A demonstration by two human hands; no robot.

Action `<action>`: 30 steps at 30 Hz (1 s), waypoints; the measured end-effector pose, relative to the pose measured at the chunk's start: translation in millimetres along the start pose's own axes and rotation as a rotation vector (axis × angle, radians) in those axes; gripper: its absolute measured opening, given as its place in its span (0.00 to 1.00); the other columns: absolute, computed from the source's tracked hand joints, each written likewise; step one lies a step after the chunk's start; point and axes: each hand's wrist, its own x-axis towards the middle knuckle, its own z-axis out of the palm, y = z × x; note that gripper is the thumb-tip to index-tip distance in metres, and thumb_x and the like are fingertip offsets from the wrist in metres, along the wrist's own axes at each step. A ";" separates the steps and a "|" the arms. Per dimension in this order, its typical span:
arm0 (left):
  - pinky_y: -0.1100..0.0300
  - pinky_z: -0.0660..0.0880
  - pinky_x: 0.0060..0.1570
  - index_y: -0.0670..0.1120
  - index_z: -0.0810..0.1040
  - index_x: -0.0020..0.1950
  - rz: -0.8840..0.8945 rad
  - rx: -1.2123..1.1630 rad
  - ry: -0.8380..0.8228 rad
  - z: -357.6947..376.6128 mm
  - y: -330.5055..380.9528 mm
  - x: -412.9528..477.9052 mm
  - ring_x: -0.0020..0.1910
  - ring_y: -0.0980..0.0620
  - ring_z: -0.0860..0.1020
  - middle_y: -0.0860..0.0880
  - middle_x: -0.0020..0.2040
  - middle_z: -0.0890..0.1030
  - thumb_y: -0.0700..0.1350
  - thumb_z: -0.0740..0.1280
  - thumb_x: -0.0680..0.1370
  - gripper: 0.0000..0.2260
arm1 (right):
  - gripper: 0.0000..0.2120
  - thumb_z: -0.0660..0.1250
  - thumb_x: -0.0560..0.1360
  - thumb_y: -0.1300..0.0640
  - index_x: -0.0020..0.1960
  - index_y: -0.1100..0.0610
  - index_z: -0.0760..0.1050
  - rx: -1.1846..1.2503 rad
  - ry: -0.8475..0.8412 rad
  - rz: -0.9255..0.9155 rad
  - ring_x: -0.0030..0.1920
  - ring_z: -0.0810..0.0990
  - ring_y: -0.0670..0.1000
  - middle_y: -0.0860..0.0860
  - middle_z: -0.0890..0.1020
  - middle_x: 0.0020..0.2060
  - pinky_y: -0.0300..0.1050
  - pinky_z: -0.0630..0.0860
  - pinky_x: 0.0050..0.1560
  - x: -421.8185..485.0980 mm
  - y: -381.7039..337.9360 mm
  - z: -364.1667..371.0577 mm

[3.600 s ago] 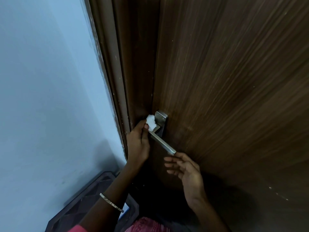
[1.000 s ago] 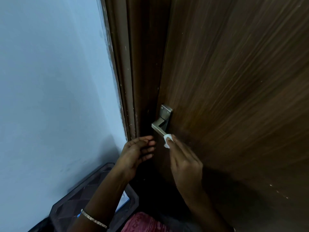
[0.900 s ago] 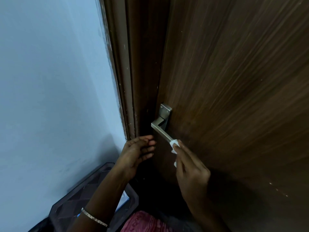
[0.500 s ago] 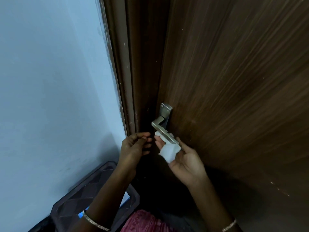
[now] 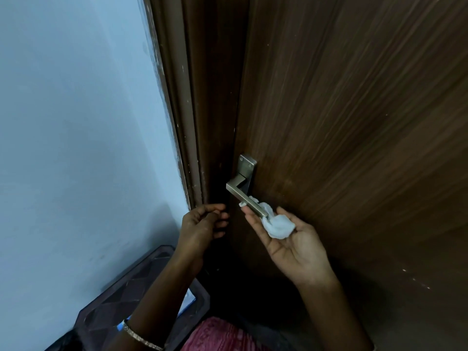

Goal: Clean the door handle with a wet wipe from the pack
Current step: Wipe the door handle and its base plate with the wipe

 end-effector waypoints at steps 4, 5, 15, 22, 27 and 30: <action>0.62 0.78 0.38 0.45 0.83 0.54 0.001 0.008 -0.021 1.7 0.4 -1.0 0.44 0.51 0.82 0.45 0.46 0.85 0.39 0.63 0.82 0.09 | 0.24 0.59 0.73 0.62 0.66 0.75 0.70 -0.089 -0.036 -0.103 0.65 0.78 0.65 0.71 0.78 0.63 0.57 0.73 0.66 -17.2 0.6 -3.5; 0.62 0.78 0.38 0.45 0.83 0.54 0.000 0.009 -0.025 1.6 0.2 -1.0 0.44 0.51 0.82 0.46 0.46 0.85 0.39 0.63 0.82 0.09 | 0.23 0.61 0.70 0.63 0.63 0.73 0.73 -0.149 -0.007 -0.139 0.60 0.82 0.63 0.70 0.80 0.59 0.54 0.78 0.62 -20.8 1.3 -2.8; 0.63 0.78 0.36 0.47 0.83 0.54 0.001 0.020 0.001 -2.9 -4.5 1.6 0.45 0.51 0.83 0.46 0.47 0.86 0.40 0.64 0.81 0.09 | 0.37 0.70 0.74 0.67 0.79 0.53 0.59 -2.264 0.313 -0.970 0.77 0.63 0.52 0.49 0.61 0.78 0.45 0.74 0.69 -16.2 50.8 3.5; 0.59 0.78 0.40 0.47 0.84 0.53 0.051 0.001 0.002 -7.4 -1.1 4.3 0.44 0.49 0.83 0.46 0.45 0.87 0.39 0.64 0.81 0.09 | 0.24 0.64 0.75 0.61 0.71 0.63 0.73 -2.624 0.181 -1.444 0.71 0.74 0.55 0.59 0.74 0.71 0.56 0.68 0.73 31.7 38.3 -3.3; 0.49 0.78 0.48 0.46 0.85 0.49 0.070 -0.024 0.019 -7.3 2.2 7.5 0.47 0.43 0.83 0.44 0.44 0.86 0.38 0.64 0.80 0.10 | 0.23 0.57 0.77 0.59 0.71 0.61 0.73 -2.654 0.093 -1.445 0.71 0.75 0.56 0.58 0.76 0.69 0.55 0.73 0.69 56.7 39.6 16.1; 0.50 0.79 0.47 0.46 0.84 0.49 0.078 -0.015 0.025 -5.3 4.6 5.6 0.47 0.42 0.83 0.43 0.44 0.86 0.37 0.64 0.80 0.10 | 0.23 0.67 0.74 0.62 0.69 0.60 0.75 -2.606 0.092 -1.456 0.69 0.77 0.57 0.57 0.79 0.67 0.53 0.75 0.67 59.6 38.8 18.3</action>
